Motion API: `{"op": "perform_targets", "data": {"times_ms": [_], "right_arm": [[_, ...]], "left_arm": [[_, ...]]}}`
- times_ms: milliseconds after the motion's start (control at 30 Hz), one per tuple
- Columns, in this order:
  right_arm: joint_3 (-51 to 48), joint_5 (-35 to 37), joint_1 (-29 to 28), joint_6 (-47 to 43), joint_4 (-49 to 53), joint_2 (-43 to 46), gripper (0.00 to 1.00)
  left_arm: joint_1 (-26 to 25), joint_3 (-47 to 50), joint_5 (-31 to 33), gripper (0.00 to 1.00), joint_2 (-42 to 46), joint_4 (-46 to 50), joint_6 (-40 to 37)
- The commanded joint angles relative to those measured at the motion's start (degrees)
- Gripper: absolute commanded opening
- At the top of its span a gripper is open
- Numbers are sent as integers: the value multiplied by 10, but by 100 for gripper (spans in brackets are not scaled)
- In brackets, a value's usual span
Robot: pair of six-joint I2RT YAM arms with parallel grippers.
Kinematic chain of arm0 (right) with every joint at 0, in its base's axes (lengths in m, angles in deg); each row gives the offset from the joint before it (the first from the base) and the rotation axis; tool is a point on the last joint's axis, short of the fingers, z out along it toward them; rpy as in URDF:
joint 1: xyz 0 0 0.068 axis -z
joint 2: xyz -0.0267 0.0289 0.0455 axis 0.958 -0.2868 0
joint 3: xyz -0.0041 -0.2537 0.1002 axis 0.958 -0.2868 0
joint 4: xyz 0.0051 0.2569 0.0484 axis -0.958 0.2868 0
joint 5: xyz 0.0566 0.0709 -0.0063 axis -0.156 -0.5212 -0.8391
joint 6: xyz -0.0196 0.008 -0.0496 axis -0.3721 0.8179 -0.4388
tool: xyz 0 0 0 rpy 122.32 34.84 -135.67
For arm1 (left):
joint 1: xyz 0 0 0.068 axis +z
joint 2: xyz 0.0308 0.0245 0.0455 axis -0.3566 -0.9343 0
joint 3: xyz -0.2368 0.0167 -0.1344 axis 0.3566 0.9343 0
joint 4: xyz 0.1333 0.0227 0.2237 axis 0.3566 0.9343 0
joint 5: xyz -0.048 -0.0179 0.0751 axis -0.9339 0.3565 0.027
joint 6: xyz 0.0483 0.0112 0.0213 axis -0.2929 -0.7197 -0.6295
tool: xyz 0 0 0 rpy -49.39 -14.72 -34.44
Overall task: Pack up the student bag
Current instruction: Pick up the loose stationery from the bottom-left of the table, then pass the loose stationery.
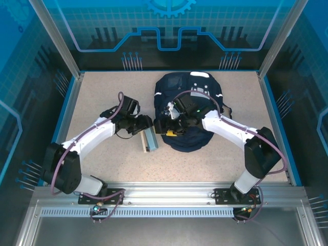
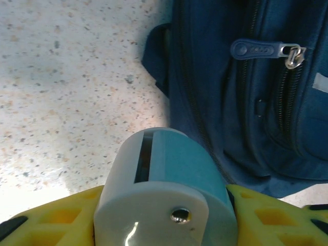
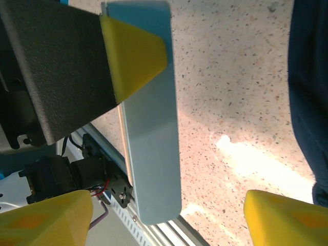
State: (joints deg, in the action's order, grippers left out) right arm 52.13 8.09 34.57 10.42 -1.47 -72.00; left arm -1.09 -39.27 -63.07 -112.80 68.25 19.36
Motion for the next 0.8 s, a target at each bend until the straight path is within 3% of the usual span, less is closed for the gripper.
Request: {"op": "perform_targets", "data": {"times_ms": [0, 200, 533, 633, 767], "right_arm": [[4, -47, -8, -6, -28, -10, 76], [3, -54, -16, -9, -36, -31, 68], [27, -58, -16, -17, -42, -64, 66], [39, -59, -15, -10, -50, -72, 59], [46, -55, -12, 5, -62, -74, 40]], "left_arm": [[-7, -28, -44, 45, -12, -23, 8], [-7, -52, -40, 45, -34, -20, 31], [-7, -66, -65, 44, -41, -23, 33], [-7, -67, -72, 45, -39, -22, 33], [-7, -76, -73, 48, -34, -17, 37]]}}
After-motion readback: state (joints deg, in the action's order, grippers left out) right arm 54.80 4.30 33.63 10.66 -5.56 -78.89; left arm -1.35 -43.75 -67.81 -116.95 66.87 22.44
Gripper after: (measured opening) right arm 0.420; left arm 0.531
